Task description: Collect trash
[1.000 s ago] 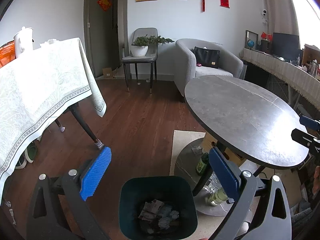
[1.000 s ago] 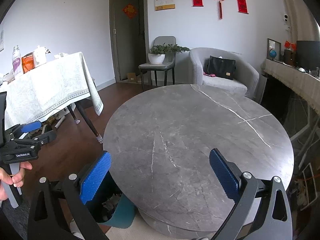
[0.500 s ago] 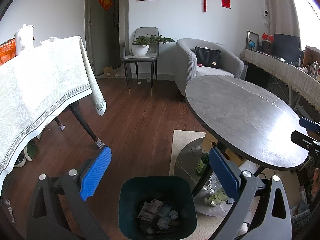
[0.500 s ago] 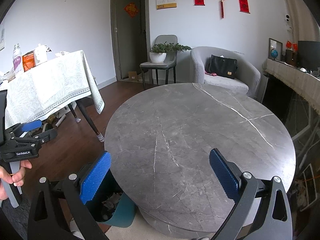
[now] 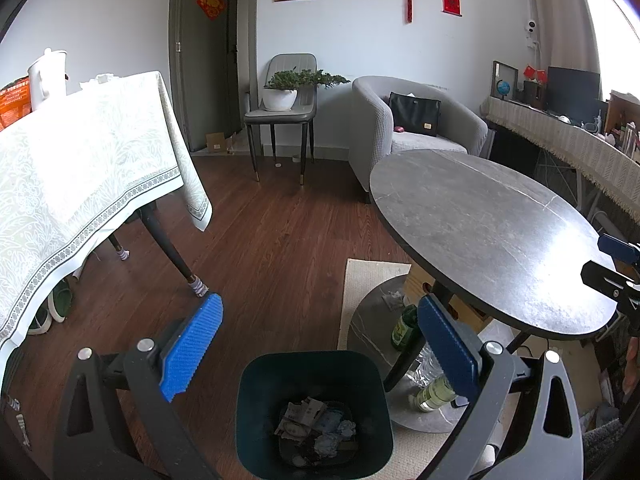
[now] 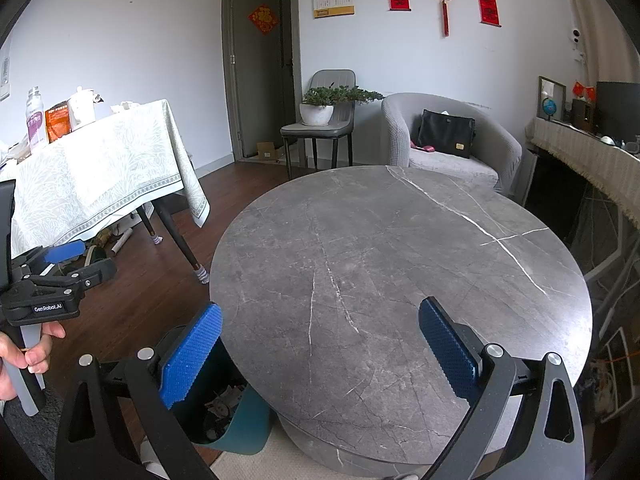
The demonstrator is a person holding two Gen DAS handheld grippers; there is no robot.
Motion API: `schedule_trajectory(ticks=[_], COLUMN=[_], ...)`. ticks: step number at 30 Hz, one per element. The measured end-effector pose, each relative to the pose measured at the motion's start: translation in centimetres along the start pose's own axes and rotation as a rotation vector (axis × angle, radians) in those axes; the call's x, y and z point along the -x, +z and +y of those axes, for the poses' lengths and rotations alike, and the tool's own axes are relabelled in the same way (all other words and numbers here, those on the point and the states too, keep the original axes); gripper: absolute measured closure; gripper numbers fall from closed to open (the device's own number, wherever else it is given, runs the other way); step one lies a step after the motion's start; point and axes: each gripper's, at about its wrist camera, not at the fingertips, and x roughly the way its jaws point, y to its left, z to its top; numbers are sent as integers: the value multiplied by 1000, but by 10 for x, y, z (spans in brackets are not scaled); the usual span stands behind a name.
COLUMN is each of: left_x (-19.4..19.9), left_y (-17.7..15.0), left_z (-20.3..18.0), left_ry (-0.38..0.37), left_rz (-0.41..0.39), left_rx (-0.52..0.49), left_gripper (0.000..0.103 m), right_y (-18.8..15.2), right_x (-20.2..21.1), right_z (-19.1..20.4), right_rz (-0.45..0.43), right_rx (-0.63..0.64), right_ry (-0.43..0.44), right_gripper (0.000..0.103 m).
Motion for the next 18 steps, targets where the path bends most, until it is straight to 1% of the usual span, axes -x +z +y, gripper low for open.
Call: schedule_trajectory(ticks=[18], left_x=[-2], left_y=[-1], left_z=[-1], left_ry=[-7], left_rz=[1], left_rx=[-12], left_gripper=[3], right_y=[0], right_x=[0], right_z=[2], right_rz=[-1], right_rx=[1], right_ry=[0], right_gripper=[4])
